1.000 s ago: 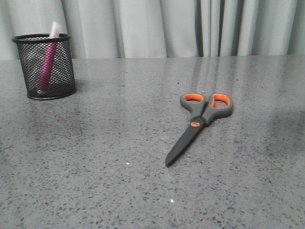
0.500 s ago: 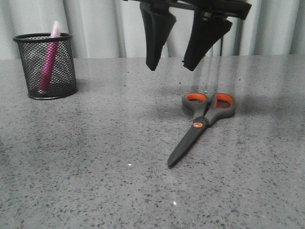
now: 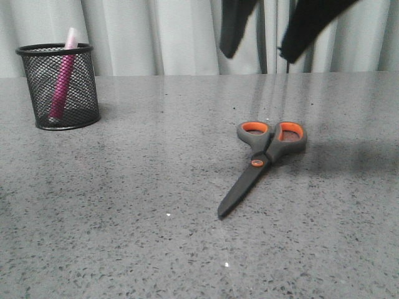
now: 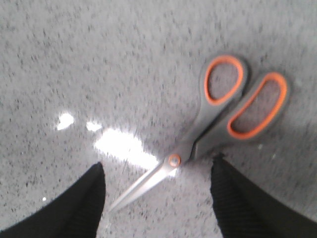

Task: Put pen and scissors into bin
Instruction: 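Move the right gripper over the scissors and descend toward the handles, then close the right gripper on the scissors near the pivot and lift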

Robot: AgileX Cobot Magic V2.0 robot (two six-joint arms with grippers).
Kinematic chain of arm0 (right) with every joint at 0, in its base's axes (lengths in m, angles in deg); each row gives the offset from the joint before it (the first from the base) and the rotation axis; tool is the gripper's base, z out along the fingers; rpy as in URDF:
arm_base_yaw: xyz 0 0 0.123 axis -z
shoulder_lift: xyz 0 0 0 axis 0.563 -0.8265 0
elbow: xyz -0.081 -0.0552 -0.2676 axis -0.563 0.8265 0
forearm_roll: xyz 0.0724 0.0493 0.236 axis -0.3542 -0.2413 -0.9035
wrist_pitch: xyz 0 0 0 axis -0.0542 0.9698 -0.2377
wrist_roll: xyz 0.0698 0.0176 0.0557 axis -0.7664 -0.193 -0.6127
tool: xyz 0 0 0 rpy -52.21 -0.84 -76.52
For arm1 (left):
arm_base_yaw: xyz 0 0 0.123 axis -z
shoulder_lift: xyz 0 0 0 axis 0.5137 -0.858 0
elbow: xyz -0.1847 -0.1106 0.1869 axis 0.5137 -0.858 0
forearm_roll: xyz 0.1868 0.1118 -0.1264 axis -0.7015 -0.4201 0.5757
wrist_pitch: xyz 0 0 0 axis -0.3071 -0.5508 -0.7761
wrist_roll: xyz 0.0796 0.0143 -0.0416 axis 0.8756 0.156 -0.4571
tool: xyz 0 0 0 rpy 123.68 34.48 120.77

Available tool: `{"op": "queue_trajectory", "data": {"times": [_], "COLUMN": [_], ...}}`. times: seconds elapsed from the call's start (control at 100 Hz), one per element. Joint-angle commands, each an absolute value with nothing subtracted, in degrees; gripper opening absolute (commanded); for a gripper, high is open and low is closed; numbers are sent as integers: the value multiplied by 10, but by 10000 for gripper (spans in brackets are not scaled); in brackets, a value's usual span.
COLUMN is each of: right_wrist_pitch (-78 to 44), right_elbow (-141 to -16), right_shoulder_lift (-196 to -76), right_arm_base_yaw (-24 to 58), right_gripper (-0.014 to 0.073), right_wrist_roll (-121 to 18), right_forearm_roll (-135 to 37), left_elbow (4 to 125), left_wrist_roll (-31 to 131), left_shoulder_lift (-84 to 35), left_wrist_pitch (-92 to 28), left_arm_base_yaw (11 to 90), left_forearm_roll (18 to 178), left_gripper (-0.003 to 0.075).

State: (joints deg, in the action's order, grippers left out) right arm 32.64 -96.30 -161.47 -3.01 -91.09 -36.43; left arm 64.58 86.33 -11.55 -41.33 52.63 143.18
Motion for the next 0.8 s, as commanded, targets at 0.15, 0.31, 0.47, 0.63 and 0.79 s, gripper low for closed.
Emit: {"op": "queue_trajectory", "data": {"times": [0.15,0.31,0.47,0.63,0.79], "right_wrist_pitch": [181,138,144,150,163], "right_elbow": [-835,-820,-821,-821,-821], "right_shoulder_lift": [-1547,-1568,-1604,-1627,-1627], "right_arm_base_yaw": [-43,-42,-42,-42,-42], "right_gripper": [414,414,414,414,412], "right_wrist_roll": [-1011,-1034,-1103,-1200,-1267], "right_forearm_roll": [-353,-351,-345,-287,-219], "left_elbow": [660,660,660,660,660], "left_wrist_roll": [865,865,865,865,865], "left_shoulder_lift": [-114,-114,-114,-109,-100], "left_wrist_pitch": [-395,-395,-390,-389,-388], "left_arm_base_yaw": [566,591,610,621,623], "left_forearm_roll": [1449,1449,1450,1451,1451], "left_gripper": [316,316,316,315,315]}}
